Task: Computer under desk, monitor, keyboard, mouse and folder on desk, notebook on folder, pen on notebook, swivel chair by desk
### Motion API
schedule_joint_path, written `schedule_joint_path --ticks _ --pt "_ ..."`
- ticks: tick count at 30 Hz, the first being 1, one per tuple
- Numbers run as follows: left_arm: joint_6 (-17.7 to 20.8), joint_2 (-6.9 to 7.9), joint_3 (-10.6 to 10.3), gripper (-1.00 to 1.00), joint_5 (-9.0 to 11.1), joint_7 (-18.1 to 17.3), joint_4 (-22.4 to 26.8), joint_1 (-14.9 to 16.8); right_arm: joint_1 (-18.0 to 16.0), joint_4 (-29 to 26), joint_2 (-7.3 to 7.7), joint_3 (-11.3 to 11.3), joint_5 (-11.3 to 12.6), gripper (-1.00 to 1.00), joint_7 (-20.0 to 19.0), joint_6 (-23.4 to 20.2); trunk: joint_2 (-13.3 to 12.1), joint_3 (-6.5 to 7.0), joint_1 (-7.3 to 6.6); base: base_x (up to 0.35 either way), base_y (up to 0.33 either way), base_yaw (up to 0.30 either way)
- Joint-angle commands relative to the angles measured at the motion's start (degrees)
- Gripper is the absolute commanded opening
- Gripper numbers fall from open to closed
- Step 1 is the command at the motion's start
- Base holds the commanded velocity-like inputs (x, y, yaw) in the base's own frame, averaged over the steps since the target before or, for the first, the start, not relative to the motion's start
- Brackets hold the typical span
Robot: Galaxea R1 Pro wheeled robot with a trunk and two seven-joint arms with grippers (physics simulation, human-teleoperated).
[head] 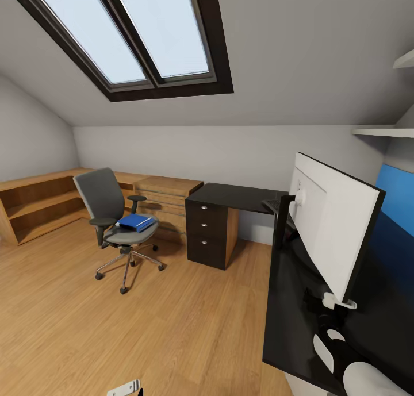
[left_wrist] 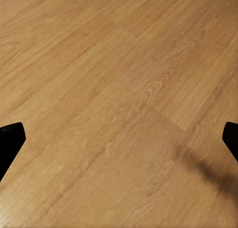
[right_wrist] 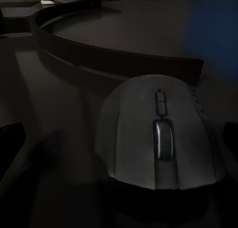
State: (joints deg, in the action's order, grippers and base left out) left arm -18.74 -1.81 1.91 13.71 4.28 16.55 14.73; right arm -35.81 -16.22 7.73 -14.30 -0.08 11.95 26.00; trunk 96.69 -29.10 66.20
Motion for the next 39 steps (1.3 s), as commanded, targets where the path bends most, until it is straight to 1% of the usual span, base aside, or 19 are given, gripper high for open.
schedule_joint_path --ticks 1,11,22,39 --pt "-0.2 -0.03 0.2 1.00 -0.1 0.1 0.0 0.0 0.0 0.1 0.00 0.0 0.0 1.00 0.1 0.2 0.0 -0.06 -0.01 0.000 0.000 0.000" --pt "-0.2 -0.03 0.2 1.00 -0.1 0.1 0.0 0.1 0.0 0.0 0.00 0.0 0.0 1.00 0.1 0.2 0.0 -0.06 -0.01 0.000 -0.010 0.000" --pt "-0.2 -0.03 0.2 1.00 -0.1 0.0 0.0 0.0 0.0 0.0 0.00 0.0 0.0 1.00 0.1 0.2 0.0 -0.06 -0.01 0.000 -0.092 0.000" --pt "-0.2 -0.03 0.2 1.00 -0.1 0.1 0.0 0.0 0.0 0.0 0.00 0.0 0.0 1.00 0.1 0.2 0.0 -0.06 -0.01 0.000 -0.007 0.000"
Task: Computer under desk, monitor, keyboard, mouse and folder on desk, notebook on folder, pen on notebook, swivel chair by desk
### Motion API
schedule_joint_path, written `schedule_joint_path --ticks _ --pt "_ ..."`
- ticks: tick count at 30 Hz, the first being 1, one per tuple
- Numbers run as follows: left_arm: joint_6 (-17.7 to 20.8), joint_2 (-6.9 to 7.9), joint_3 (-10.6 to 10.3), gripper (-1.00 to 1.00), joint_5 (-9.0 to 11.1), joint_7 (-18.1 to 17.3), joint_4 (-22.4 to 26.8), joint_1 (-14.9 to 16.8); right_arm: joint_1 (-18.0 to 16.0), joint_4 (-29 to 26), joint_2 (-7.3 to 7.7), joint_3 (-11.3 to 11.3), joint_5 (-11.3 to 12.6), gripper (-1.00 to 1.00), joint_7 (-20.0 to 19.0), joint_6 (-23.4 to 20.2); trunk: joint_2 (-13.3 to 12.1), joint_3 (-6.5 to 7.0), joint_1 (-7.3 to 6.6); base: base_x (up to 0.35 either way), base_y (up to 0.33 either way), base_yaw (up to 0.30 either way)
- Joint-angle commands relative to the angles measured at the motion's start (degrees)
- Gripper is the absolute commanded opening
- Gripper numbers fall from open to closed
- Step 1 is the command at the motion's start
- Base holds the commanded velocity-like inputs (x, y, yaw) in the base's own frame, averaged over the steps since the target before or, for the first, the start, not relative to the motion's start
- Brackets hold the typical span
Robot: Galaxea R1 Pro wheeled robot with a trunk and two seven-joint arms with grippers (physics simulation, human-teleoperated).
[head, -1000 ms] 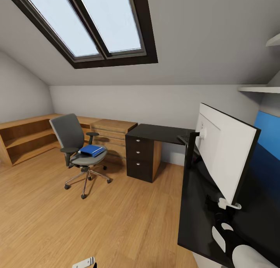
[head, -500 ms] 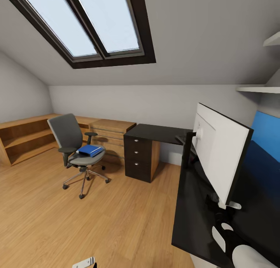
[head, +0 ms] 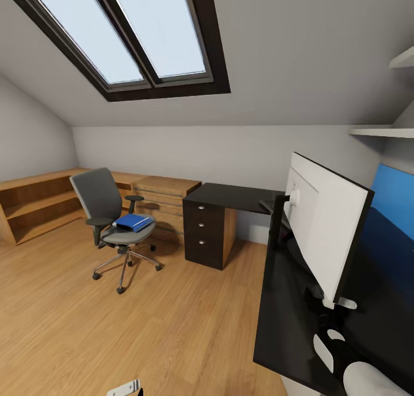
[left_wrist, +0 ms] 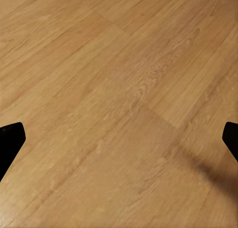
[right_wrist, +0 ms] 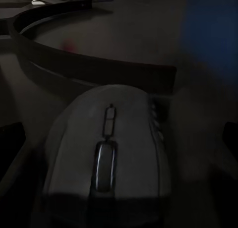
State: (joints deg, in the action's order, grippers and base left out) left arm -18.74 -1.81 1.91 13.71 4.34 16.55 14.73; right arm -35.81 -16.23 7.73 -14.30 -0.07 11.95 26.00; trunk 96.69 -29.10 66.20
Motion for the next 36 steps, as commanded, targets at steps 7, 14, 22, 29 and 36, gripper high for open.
schedule_joint_path --ticks 7,14,22,29,36 --pt "-0.2 -0.03 0.2 1.00 -0.1 0.2 0.0 0.0 0.0 0.1 0.00 0.0 0.0 1.00 0.1 0.2 0.0 -0.06 -0.01 0.000 0.000 0.000" --pt "-0.2 -0.03 0.2 1.00 -0.1 0.2 0.0 0.0 0.0 0.1 0.00 0.0 0.0 1.00 0.1 0.2 0.0 -0.06 -0.01 0.000 0.000 0.000" --pt "-0.2 -0.03 0.2 1.00 -0.1 0.2 0.0 0.0 0.0 0.1 -0.05 0.0 0.0 1.00 0.1 0.2 0.0 -0.06 -0.01 0.000 0.000 0.000" --pt "-0.2 -0.03 0.2 1.00 -0.1 0.2 0.0 0.0 0.0 0.2 -0.08 0.0 0.0 1.00 0.1 0.1 0.0 -0.06 -0.01 0.000 0.000 0.000" --pt "-0.2 -0.03 0.2 1.00 -0.1 0.2 0.0 0.0 0.0 0.2 -0.09 0.0 0.0 1.00 0.1 0.1 0.0 -0.06 -0.01 0.000 0.000 0.000"
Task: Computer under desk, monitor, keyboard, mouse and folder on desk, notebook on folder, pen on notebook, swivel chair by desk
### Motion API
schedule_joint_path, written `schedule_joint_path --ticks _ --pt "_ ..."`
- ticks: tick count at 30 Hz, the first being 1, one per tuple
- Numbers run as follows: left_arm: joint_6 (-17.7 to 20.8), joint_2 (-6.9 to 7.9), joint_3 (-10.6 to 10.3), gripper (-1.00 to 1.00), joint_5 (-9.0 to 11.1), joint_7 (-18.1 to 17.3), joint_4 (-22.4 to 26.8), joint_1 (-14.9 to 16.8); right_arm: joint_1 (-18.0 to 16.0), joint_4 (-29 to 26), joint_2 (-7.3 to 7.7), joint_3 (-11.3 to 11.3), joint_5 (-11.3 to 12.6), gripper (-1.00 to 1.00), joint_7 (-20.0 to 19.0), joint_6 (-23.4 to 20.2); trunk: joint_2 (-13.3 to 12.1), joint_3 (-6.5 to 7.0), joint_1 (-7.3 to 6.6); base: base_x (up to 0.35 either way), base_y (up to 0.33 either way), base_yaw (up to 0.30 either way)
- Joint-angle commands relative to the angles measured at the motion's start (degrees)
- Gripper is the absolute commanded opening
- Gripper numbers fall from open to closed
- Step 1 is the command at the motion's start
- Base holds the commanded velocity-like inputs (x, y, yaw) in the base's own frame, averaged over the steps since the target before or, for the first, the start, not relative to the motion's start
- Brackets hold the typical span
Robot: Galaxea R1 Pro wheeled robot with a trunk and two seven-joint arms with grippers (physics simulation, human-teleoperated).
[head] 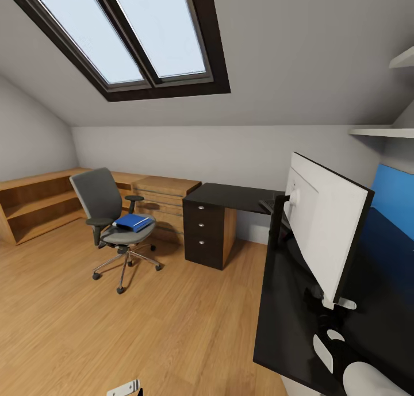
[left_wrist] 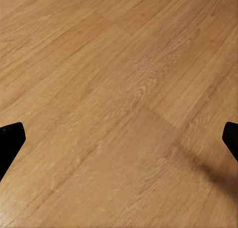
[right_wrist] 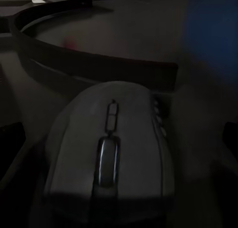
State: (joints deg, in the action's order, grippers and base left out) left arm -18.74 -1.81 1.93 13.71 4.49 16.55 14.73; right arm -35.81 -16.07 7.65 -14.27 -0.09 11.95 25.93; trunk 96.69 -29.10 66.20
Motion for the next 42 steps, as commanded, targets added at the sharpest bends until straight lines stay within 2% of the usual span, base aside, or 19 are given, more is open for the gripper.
schedule_joint_path --ticks 1,32,33,42 --pt "-0.2 -0.03 0.2 1.00 -0.1 0.1 0.0 0.0 0.0 0.1 0.00 0.0 0.0 1.00 0.1 0.2 0.0 -0.06 -0.01 0.000 0.000 0.000" --pt "-0.2 -0.03 0.2 1.00 -0.1 0.1 0.1 0.0 0.0 0.0 0.00 0.0 0.0 1.00 0.1 0.2 0.0 -0.06 -0.01 0.000 0.000 0.000" --pt "-0.2 -0.03 0.2 1.00 -0.1 0.1 0.1 0.1 0.0 0.0 0.00 0.0 0.0 -1.00 0.1 0.2 0.0 -0.06 -0.01 0.000 0.000 0.000" --pt "-0.2 -0.03 0.2 1.00 -0.1 0.1 0.1 0.0 0.0 -0.1 0.00 0.0 0.0 -1.00 0.1 0.2 0.0 -0.06 -0.01 0.000 0.000 0.000"
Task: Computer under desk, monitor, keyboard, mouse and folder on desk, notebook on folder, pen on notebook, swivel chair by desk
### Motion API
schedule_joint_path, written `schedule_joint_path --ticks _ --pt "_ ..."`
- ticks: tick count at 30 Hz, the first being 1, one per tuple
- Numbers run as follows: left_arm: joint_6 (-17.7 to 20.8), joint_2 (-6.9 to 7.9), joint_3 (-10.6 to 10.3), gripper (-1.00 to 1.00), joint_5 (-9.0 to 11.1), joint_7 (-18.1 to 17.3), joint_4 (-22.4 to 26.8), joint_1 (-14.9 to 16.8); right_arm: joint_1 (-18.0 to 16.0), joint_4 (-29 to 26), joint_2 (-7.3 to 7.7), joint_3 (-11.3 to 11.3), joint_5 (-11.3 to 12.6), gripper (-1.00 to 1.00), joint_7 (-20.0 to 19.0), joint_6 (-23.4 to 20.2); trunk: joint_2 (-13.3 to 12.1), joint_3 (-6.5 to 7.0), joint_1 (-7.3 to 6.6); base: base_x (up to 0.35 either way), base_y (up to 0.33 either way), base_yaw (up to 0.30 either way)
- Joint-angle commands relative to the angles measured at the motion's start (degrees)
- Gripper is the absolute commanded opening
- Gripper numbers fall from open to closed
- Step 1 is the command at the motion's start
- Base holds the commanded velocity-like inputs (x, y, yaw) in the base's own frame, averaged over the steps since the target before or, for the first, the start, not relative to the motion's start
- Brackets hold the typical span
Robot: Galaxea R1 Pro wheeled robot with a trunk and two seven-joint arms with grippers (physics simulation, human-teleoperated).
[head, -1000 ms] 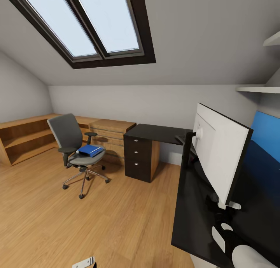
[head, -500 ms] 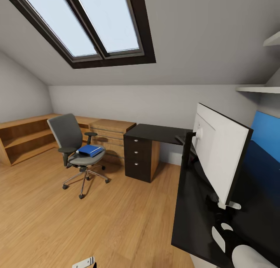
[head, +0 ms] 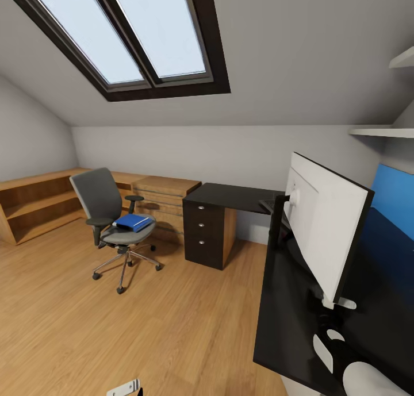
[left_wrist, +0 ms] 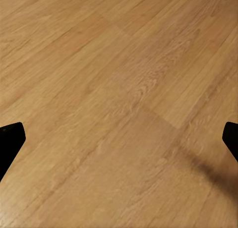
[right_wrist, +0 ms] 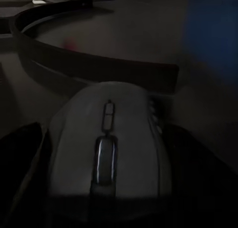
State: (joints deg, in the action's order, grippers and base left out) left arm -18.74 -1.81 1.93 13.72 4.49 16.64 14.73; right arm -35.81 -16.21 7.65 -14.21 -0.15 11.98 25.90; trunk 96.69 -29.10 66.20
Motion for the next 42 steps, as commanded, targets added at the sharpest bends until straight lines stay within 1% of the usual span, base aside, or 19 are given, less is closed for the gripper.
schedule_joint_path --ticks 1,16,42 --pt "-0.2 -0.03 0.2 1.00 -0.1 0.1 0.0 0.0 0.0 0.1 0.00 0.0 0.1 -1.00 0.1 0.2 0.0 -0.06 -0.01 0.000 0.000 0.000" --pt "-0.2 -0.03 0.2 1.00 -0.1 0.1 0.0 0.0 0.0 0.0 0.00 0.0 0.1 -1.00 0.1 0.2 0.0 -0.06 -0.01 0.000 0.000 0.000" --pt "-0.2 -0.03 0.2 1.00 -0.1 0.1 0.0 0.0 0.0 0.0 0.00 0.0 0.1 -1.00 0.1 0.3 0.0 -0.06 -0.01 -0.320 0.000 0.000"
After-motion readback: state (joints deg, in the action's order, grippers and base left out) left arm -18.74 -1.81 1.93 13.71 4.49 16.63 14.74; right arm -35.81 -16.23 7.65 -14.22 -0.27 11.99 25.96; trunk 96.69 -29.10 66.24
